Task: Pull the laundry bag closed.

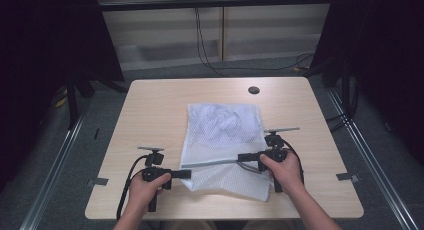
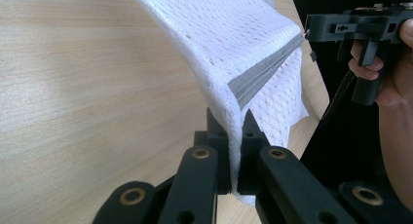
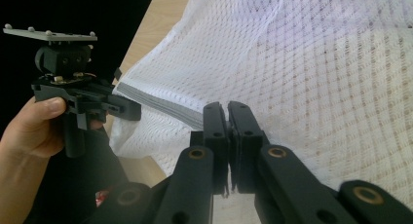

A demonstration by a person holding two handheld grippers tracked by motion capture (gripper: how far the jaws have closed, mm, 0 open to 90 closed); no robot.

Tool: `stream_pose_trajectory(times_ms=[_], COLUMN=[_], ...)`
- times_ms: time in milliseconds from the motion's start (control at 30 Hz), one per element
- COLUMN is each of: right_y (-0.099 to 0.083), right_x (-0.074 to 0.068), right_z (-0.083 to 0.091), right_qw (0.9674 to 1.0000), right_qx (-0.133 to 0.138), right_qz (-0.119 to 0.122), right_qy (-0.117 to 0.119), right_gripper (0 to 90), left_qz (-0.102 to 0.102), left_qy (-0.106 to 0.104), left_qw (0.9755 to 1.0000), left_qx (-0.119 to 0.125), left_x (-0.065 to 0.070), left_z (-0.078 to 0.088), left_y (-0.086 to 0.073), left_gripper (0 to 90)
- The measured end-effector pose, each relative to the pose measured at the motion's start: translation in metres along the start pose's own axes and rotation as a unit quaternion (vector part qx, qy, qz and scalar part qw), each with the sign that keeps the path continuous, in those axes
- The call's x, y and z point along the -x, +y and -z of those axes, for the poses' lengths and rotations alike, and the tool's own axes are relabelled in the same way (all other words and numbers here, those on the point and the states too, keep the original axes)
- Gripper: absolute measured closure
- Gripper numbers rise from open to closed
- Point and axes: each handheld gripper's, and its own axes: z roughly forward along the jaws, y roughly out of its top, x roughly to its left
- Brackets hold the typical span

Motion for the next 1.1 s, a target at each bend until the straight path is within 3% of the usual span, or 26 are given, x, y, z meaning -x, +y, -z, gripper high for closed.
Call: stream_pose_trajectory(times_ms=[900,1100], right_y=[0.0,0.0], right_x=[0.006,0.008], right_z=[0.009,0.012], right_qw=[1.0,1.0], right_qx=[0.001,0.0], right_qz=[-0.007,-0.01], right_qy=[-0.001,-0.001], right_gripper=[87.6,87.6], left_qz=[-0.005,0.002], left_qy=[0.001,0.001], left_qw=[1.0,1.0], left_qx=[-0.008,-0.004], left_x=[-0.001,0.0], left_z=[0.002,0.0], left_y=[-0.001,-0.001], left_gripper=[88.5,88.5])
